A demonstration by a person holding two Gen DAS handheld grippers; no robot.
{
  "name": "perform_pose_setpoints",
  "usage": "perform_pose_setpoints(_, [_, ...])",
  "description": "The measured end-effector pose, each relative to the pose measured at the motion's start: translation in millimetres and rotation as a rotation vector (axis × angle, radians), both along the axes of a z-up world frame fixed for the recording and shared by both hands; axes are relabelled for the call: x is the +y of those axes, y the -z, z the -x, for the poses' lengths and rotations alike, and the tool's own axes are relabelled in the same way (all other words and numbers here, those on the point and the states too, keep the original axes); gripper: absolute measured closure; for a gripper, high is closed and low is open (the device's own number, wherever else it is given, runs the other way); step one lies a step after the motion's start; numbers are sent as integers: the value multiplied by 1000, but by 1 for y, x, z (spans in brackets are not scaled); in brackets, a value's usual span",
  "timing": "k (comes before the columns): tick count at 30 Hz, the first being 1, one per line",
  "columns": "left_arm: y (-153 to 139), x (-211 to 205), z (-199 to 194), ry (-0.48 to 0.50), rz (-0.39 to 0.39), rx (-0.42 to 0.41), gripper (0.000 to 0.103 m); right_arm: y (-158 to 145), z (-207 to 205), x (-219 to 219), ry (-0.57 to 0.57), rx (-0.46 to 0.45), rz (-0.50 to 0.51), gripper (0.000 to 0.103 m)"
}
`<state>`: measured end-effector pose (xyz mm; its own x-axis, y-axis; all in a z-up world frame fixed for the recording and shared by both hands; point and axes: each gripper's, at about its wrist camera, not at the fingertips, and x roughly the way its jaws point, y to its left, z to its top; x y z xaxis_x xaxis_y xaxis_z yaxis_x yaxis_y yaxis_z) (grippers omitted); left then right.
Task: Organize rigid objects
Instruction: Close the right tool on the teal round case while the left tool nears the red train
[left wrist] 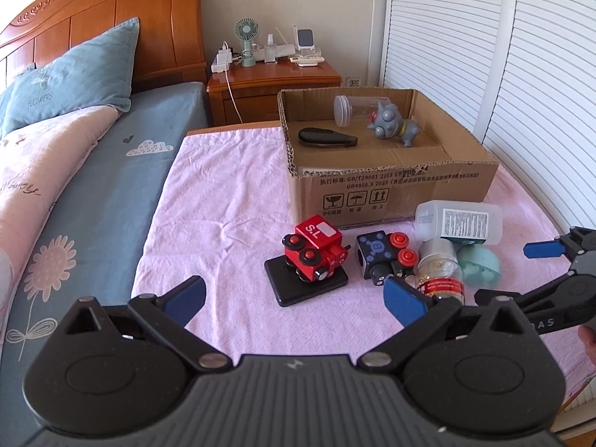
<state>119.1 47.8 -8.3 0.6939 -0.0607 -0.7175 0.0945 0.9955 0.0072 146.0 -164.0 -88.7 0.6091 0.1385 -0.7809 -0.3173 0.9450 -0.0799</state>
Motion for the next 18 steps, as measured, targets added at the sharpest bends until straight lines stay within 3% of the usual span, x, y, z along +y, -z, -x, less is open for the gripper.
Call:
perform_pose_setpoints(4, [3, 0, -4, 10, 14, 7, 2, 10, -9, 4, 0, -10, 35, 0])
perform_pose_setpoints(11, [9, -1, -13, 15, 22, 28, 2, 15, -18, -4, -41, -41, -23, 0])
perform_pose_setpoints(18, [16, -4, -20, 11, 20, 49, 2, 9, -6, 1, -131, -44, -53, 24])
